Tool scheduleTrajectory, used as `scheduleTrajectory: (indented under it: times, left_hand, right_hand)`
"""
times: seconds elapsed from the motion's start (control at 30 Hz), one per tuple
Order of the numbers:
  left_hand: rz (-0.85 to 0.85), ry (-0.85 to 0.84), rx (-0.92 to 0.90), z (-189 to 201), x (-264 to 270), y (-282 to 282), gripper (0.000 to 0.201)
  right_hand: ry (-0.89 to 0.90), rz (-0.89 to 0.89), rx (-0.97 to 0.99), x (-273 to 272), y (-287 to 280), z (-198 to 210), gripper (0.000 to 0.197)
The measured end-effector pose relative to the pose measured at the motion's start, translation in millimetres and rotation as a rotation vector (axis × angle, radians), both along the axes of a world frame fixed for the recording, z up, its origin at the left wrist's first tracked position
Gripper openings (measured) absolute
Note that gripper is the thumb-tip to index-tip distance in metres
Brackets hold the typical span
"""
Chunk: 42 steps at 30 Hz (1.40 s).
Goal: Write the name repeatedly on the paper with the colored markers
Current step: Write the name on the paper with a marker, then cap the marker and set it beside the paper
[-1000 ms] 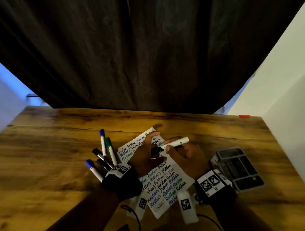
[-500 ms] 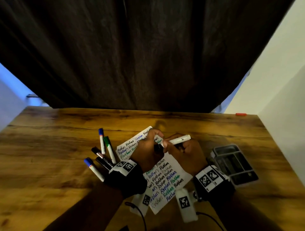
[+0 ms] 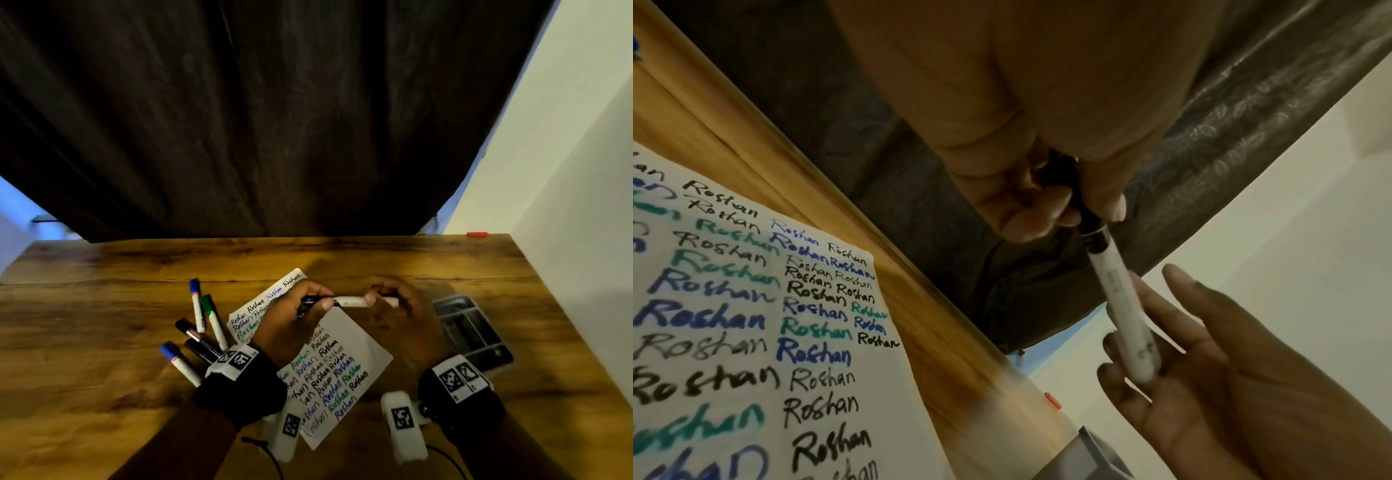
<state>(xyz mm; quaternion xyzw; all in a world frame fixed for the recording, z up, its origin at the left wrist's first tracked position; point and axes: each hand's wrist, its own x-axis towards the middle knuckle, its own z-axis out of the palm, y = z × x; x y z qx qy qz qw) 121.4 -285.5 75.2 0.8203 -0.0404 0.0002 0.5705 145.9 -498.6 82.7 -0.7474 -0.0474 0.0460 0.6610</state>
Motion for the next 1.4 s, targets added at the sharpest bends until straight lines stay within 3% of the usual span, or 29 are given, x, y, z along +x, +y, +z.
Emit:
scheduleTrajectory:
  times: [0.07,0.17,0.27,0.4,0.57,0.67,0.73,0.8,0.97,1.2,1.4]
  left_hand:
    - [0.016,-0.030,0.046,2,1,-2,0.006]
    - [-0.007,-0.063,0.170,4,5,-11,0.013]
    - [-0.064,-0.118,0.212,7,9,-27,0.017]
    - [-0.168,-0.145,0.140,7,17,-53,0.020]
    - [-0.241,-0.108,0.082,7,28,-76,0.025]
    - [-0.257,-0.076,-0.021,3,37,-87,0.031]
    - [-0.255,-0.073,-0.035,-2,44,-92,0.029]
    - [-0.252,-0.067,-0.028,-6,52,-97,0.027]
    - [-0.248,-0.070,-0.002,-16,65,-106,0.026]
    - [-0.224,-0.058,0.038,-26,80,-111,0.026]
    - [-0.212,-0.049,0.069,-34,86,-112,0.027]
  right_hand:
    - [-0.106,-0.043,-0.164,-1,-13,-2,0.027]
    - [-0.305,-0.004,-0.559,-2,-28,-6,0.032]
    - [-0.291,0.103,-0.669,-5,-27,-7,0.036]
    - [-0.323,0.108,-0.667,-10,-30,-1,0.040]
    - [-0.380,-0.069,-0.571,-15,-51,-1,0.032]
    - [-0.291,-0.199,-0.481,-6,-78,11,0.015]
    - [-0.260,-0.318,-0.330,5,-102,21,0.017]
    - [-0.320,-0.413,-0.302,19,-127,25,0.019]
    - [-0.275,-0.522,-0.403,54,-158,11,0.018]
    - [-0.128,-0.419,-0.603,70,-167,-34,0.026]
    - [-0.093,-0.377,-0.721,74,-168,-42,0.024]
